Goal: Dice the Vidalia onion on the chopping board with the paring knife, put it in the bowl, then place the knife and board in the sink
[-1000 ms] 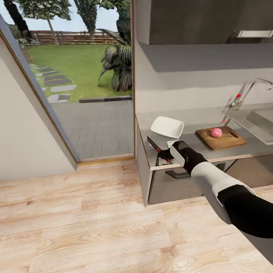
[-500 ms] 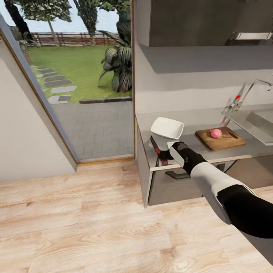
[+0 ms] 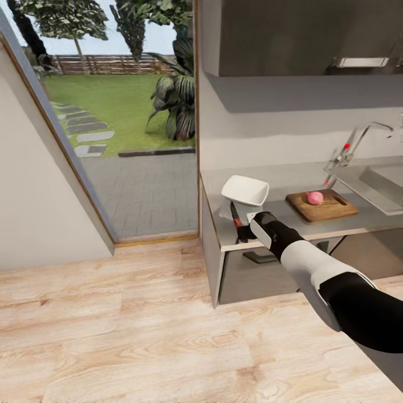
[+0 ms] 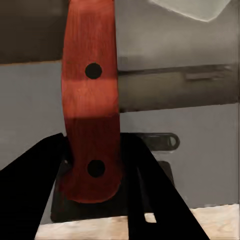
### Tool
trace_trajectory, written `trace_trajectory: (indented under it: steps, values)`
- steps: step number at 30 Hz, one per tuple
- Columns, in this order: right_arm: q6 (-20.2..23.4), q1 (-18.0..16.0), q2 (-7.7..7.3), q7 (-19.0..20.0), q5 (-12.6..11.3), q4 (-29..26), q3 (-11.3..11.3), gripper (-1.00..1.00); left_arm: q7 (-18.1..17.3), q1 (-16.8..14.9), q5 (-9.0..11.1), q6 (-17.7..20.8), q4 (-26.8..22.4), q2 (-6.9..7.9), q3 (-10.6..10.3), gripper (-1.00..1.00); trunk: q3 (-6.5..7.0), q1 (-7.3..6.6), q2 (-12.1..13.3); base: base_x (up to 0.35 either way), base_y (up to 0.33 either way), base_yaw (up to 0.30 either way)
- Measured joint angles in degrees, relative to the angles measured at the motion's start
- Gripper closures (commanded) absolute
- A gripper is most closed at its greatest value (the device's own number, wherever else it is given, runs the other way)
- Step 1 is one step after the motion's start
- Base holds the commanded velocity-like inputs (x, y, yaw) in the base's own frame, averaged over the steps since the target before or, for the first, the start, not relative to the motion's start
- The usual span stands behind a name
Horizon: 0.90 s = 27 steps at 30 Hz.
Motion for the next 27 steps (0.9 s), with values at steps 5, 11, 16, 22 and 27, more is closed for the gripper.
trace_trajectory:
  steps: [5, 11, 16, 22, 27]
  values:
    - [0.0, 0.0, 0.0, 0.0, 0.0, 0.0, 0.0, 1.0, 0.0, 0.0, 0.0, 0.0, 0.0, -0.01, 0.0, -1.0, 0.45, -0.01, 0.0, -0.056, 0.0, 0.0]
    - [0.0, 0.0, -0.01, 0.0, 0.0, 0.0, 0.0, 1.0, 0.0, 0.0, 0.0, 0.0, 0.0, -0.04, 0.0, -1.0, 1.0, -0.02, 0.0, -0.003, 0.0, 0.0]
    - [0.0, 0.0, 0.0, 0.0, 0.0, 0.0, 0.0, 1.0, 0.0, 0.0, 0.0, 0.0, 0.0, -0.01, 0.0, -1.0, 1.45, -0.02, 0.0, -0.001, 0.0, 0.0]
    - [0.0, 0.0, 0.0, 0.0, -0.1, 0.0, 0.0, 1.0, 0.0, 0.0, 0.0, 0.0, 0.0, 0.01, 0.0, -1.0, 2.0, 0.01, 0.0, -0.172, 0.0, 0.0]
    - [0.0, 0.0, 0.0, 0.0, -0.1, 0.0, 0.0, 1.0, 0.0, 0.0, 0.0, 0.0, 0.1, 0.01, 0.0, -1.0, 2.46, 0.02, 0.0, -0.305, 0.0, 0.0]
